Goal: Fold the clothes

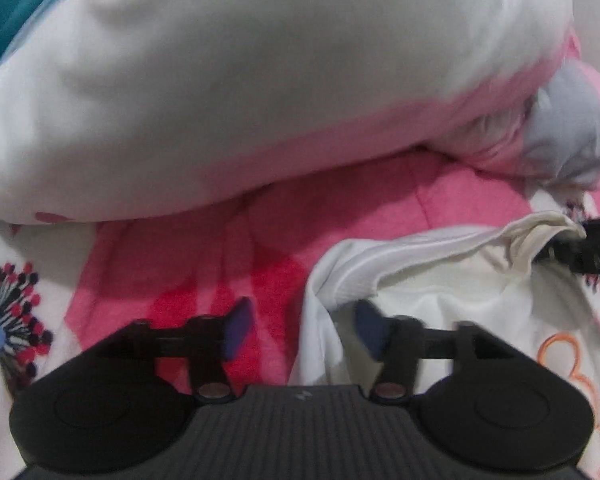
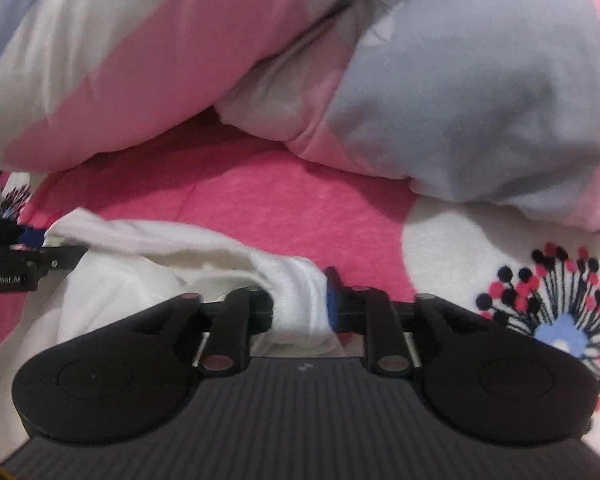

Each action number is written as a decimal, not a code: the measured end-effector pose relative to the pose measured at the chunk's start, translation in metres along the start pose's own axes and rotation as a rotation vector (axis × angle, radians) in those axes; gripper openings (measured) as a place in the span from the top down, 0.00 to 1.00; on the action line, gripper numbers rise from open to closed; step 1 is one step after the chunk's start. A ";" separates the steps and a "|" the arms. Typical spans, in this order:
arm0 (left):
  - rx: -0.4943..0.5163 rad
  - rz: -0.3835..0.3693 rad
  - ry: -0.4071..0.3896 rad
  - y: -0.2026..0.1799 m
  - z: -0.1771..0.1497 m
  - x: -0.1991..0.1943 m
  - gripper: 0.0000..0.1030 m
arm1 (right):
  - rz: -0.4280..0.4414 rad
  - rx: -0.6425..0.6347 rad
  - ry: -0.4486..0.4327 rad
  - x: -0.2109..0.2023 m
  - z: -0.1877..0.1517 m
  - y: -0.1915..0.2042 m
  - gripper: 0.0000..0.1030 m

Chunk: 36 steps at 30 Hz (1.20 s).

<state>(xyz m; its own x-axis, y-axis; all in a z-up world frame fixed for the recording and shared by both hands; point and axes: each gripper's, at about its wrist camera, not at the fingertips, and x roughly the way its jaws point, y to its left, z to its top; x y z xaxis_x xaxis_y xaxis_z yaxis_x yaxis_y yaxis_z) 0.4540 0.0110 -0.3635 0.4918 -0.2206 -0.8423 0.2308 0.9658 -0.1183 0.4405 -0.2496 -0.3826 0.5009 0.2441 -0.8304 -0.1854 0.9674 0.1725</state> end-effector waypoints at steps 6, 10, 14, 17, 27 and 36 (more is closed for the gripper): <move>-0.187 -0.093 -0.038 0.028 -0.001 -0.032 0.22 | -0.014 0.030 -0.013 -0.039 -0.011 -0.010 0.20; -0.257 -0.064 -0.083 0.040 -0.012 -0.064 0.23 | -0.004 0.136 -0.082 -0.072 -0.018 -0.019 0.20; -0.326 -0.080 -0.154 0.049 -0.039 -0.131 0.23 | 0.114 0.233 -0.197 -0.126 -0.029 -0.011 0.20; -0.355 -0.066 -0.177 0.054 -0.065 -0.189 0.22 | 0.229 0.240 -0.229 -0.168 -0.040 0.006 0.20; -0.475 0.126 -0.090 0.073 -0.192 -0.353 0.22 | 0.552 0.241 0.069 -0.211 -0.111 0.095 0.21; -0.510 0.042 0.145 0.034 -0.295 -0.332 0.26 | 0.513 0.220 0.302 -0.175 -0.165 0.170 0.30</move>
<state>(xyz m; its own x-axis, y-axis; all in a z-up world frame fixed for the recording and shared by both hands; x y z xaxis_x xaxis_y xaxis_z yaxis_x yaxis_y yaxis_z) 0.0511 0.1577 -0.2432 0.3627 -0.1936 -0.9116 -0.2418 0.9251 -0.2927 0.1817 -0.1386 -0.2952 0.1281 0.6816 -0.7204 -0.1444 0.7315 0.6664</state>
